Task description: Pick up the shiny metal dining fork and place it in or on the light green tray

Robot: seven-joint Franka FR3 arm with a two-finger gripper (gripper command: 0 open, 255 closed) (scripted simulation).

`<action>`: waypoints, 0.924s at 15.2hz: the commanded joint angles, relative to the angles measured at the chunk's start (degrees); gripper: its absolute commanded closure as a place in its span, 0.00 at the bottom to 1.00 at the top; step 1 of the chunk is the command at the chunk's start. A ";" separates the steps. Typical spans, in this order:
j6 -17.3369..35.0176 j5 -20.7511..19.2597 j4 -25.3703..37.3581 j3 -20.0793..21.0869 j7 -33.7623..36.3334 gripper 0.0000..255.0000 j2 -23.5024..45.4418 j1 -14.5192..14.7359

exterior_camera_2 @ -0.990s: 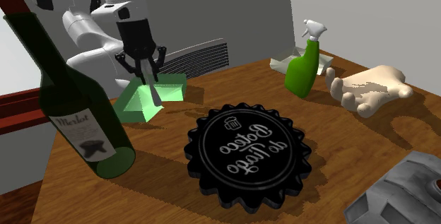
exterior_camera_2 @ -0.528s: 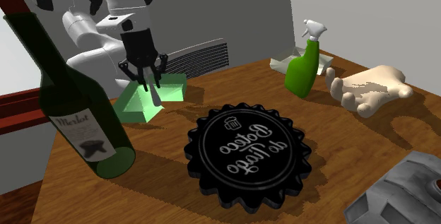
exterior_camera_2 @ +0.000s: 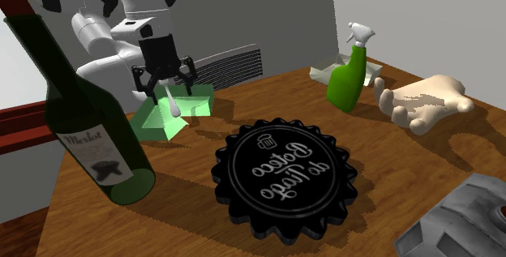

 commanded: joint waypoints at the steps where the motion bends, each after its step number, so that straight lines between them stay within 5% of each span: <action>1: 0.01 -0.03 -0.03 0.23 -0.03 0.00 -0.78 0.21; 6: -6.75 -0.64 7.53 -0.36 0.15 0.00 0.00 -0.04; 14: -6.75 -0.63 7.53 -0.35 0.14 0.00 0.00 -0.06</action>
